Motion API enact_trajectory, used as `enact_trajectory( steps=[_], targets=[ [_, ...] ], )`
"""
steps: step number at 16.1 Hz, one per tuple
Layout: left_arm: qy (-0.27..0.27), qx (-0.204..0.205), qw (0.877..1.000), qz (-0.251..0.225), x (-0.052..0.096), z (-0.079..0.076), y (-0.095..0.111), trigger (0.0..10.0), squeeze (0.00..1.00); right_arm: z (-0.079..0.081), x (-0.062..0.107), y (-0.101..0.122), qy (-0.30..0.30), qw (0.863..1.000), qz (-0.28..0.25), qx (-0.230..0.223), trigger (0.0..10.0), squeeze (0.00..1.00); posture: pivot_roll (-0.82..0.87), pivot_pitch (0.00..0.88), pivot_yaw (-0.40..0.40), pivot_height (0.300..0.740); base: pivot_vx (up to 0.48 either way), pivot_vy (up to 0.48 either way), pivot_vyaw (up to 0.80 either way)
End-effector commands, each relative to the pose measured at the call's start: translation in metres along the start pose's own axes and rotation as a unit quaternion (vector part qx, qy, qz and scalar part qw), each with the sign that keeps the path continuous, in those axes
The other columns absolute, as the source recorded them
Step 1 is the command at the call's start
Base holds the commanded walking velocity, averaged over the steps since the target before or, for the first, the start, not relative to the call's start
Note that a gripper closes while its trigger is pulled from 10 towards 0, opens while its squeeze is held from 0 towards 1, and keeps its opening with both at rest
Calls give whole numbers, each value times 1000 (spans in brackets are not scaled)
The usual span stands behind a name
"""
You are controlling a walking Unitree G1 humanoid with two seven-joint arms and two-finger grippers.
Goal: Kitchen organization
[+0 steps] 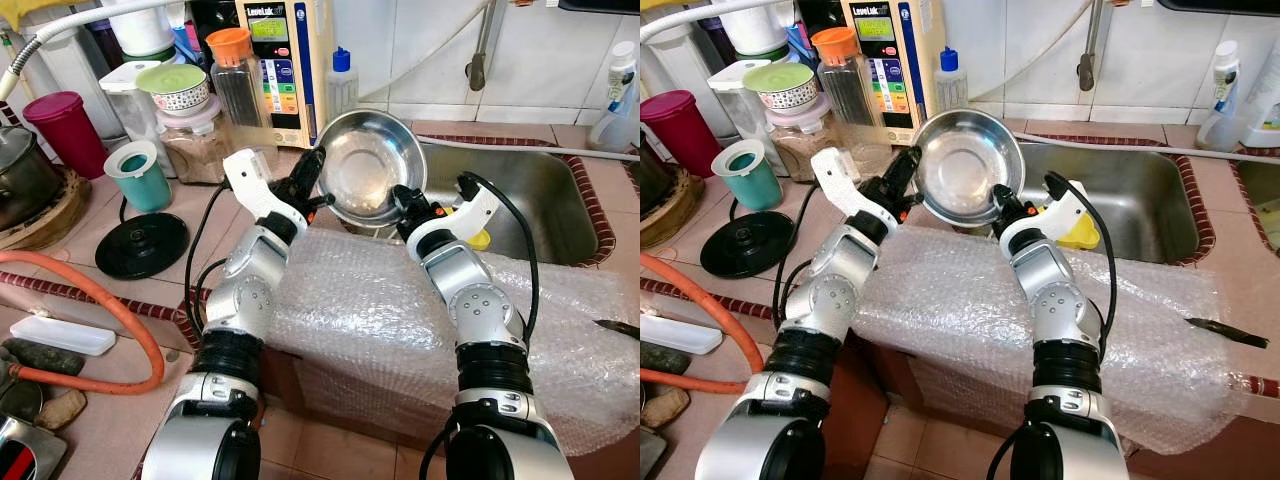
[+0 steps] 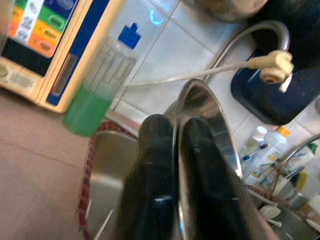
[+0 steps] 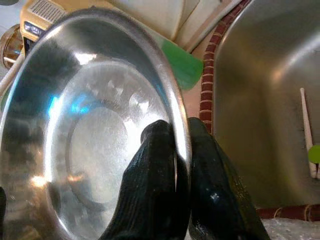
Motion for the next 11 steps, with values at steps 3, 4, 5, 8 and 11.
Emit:
enact_trajectory(
  steps=[3, 4, 5, 8, 11],
  targets=[
    [-4, 6, 999, 36, 3, -9, -25, 10000, 1000, -1, -2, 2, -23, 1000, -9, 1, 0, 0, -44, 0, 114, 740, 0, 0, 0],
    [-2, 1, 999, 54, 5, -8, -31, 10000, 1000, -4, -3, 5, -36, 999, -16, 3, 0, 0, -41, 0, 113, 740, 0, 0, 0],
    [-1, -4, 997, 72, 8, -7, -36, 10000, 1000, -7, -3, 7, -46, 999, -23, 4, 0, 0, -39, 0, 113, 740, 0, 0, 0],
    [2, -31, 994, 107, 14, -4, -44, 10000, 1000, -15, -4, 11, -82, 996, -34, 16, 0, 0, -30, 0, 116, 740, 0, 0, 0],
    [0, -53, 990, 134, 21, -1, -49, 10000, 1000, -29, -5, 15, -138, 988, -49, 41, 0, 0, -17, 0, 121, 740, 0, 0, 0]
  ],
)
Point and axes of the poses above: a point about 5 cm out from each wrist's last joint towards the gripper, its own x axis pointing back from the gripper into the wrist, its own y axis along the axis of the wrist's last joint, z = x × y, the point moved 1 cm from there along -x, pointing out of the wrist towards the gripper, and after that the axes turned 12 degrees about x, right-handed, at the moved point
